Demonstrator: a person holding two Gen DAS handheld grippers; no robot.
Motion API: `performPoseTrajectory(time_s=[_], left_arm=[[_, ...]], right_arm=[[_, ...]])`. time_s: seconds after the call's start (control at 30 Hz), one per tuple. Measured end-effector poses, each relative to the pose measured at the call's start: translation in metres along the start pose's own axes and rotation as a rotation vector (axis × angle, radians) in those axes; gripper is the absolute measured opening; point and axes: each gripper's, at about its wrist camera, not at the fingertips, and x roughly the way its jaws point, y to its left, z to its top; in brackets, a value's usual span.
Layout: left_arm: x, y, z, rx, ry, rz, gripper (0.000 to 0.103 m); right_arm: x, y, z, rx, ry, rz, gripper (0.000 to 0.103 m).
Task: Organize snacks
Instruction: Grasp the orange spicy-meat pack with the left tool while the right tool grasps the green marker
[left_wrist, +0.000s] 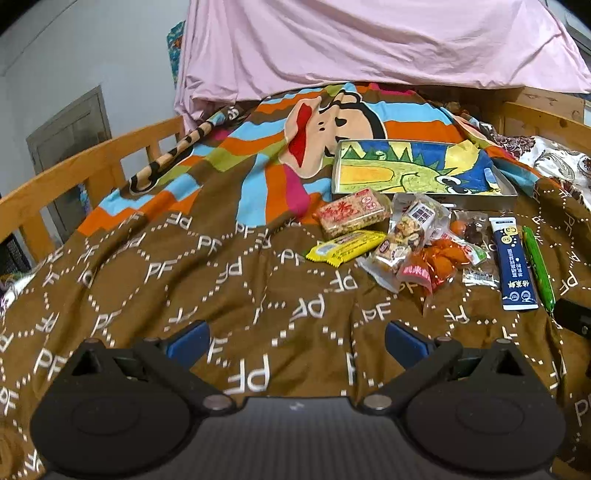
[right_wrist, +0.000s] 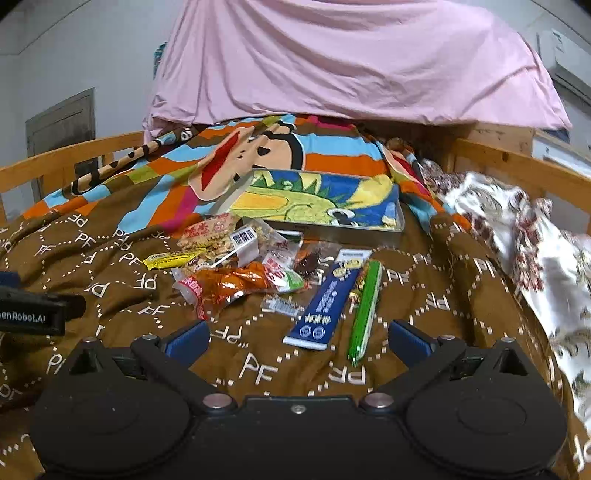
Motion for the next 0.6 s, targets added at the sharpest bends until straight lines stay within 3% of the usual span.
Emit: performPoseTrajectory(time_s=[0.17,0.37,0.6], left_arm=[[0.014,-0.003,0.013,0.024,0.039,-0.055,0.103],[0.04,-0.006,0.033,0.042,0.114,-0.128,0.103],[0.058,-0.021,0.059,0.138,0.082,-0.163,0.103]], right_arm=[[0.017,-0.002,0.003,-0.047,-0.04,0.019,0.102],[0.047,-0.004,0.003,-0.082,-0.011,0.019,0.102],[0.078,0.001,0.0,-0.228,-0.035,0.045,0.102]])
